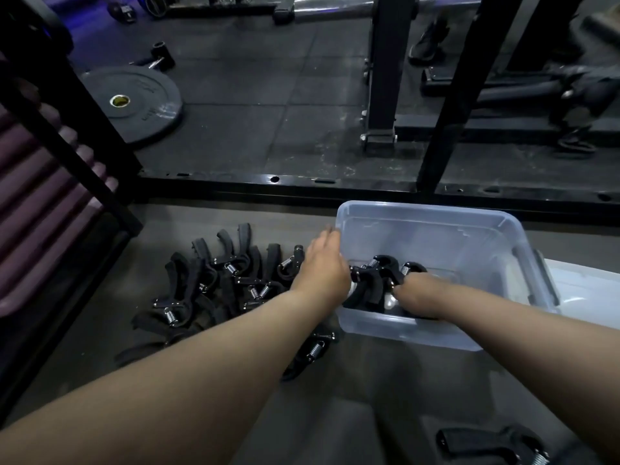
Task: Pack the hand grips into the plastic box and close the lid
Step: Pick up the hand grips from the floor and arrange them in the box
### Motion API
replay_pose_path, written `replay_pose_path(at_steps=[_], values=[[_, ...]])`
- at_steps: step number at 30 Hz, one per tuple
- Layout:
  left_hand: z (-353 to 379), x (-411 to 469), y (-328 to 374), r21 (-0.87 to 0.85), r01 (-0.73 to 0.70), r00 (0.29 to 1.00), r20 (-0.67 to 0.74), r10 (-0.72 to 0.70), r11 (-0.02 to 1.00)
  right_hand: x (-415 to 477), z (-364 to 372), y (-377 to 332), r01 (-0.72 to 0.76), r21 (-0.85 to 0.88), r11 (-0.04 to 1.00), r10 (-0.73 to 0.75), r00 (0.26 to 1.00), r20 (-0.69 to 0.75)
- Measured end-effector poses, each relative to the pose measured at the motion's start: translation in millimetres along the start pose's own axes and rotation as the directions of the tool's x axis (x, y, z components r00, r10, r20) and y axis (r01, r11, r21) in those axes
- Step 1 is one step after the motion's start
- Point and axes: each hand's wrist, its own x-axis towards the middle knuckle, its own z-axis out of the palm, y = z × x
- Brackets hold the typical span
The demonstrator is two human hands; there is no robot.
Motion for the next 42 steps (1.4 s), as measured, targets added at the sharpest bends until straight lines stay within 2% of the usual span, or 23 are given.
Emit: replay_pose_path(at_steps=[3,7,9,14,18,20,27,34,36,37,38,39,40,41,42], values=[[10,1,-5,0.013,-0.044,0.997,-0.069,0.045,0.999,9,-1,-14,-0.036,-0.029,0.999,0.038,0.998,0.041],[19,4,-11,0.042,-0.090,0.981,-0.171,0.096,0.995,40,15,-12,0.035,-0.179,0.983,-0.014,0.993,0.113],[22,5,-13,0.040,-0.102,0.972,-0.207,0.108,0.994,48,25,-10,0.016,-0.194,0.981,0.011,0.990,0.137],[22,4,-14,0.019,-0.130,0.965,-0.228,0.131,0.991,35,18,-16,0.018,-0.166,0.986,0.020,0.975,0.223],[21,3,-14,0.027,-0.147,0.960,-0.236,0.149,0.989,33,15,-18,0.048,-0.216,0.975,0.013,0.962,0.272],[20,3,-13,0.025,-0.154,0.960,-0.232,0.155,0.988,39,20,-15,0.058,-0.222,0.973,-0.001,0.968,0.250],[20,2,-14,0.014,-0.142,0.967,-0.213,0.142,0.990,44,23,-7,0.044,-0.070,0.997,-0.033,0.987,0.158],[17,0,-14,-0.018,-0.123,0.975,-0.189,0.117,0.992,42,24,-12,0.032,-0.132,0.991,-0.011,0.987,0.158],[16,-1,-14,-0.019,-0.131,0.975,-0.186,0.125,0.991,40,17,-18,0.035,-0.172,0.985,-0.023,0.997,0.067],[15,-1,-15,-0.028,-0.133,0.975,-0.183,0.126,0.991,38,12,-22,0.034,-0.136,0.990,-0.041,0.998,-0.043],[15,0,-16,-0.042,-0.134,0.976,-0.180,0.124,0.990,36,7,-26,0.052,-0.022,0.998,-0.055,0.981,-0.187],[15,1,-17,-0.060,-0.133,0.976,-0.179,0.120,0.989,37,1,-30,0.094,0.127,0.987,-0.045,0.938,-0.345],[14,2,-18,-0.075,-0.134,0.976,-0.185,0.119,0.988,38,-3,-34,0.199,0.283,0.938,-0.034,0.868,-0.495],[15,3,-19,-0.087,-0.138,0.974,-0.194,0.119,0.987,35,-5,-41,0.332,0.359,0.872,-0.058,0.799,-0.598],[15,4,-20,-0.095,-0.146,0.972,-0.198,0.125,0.985,30,-6,-51,0.445,0.345,0.826,-0.131,0.748,-0.651]])
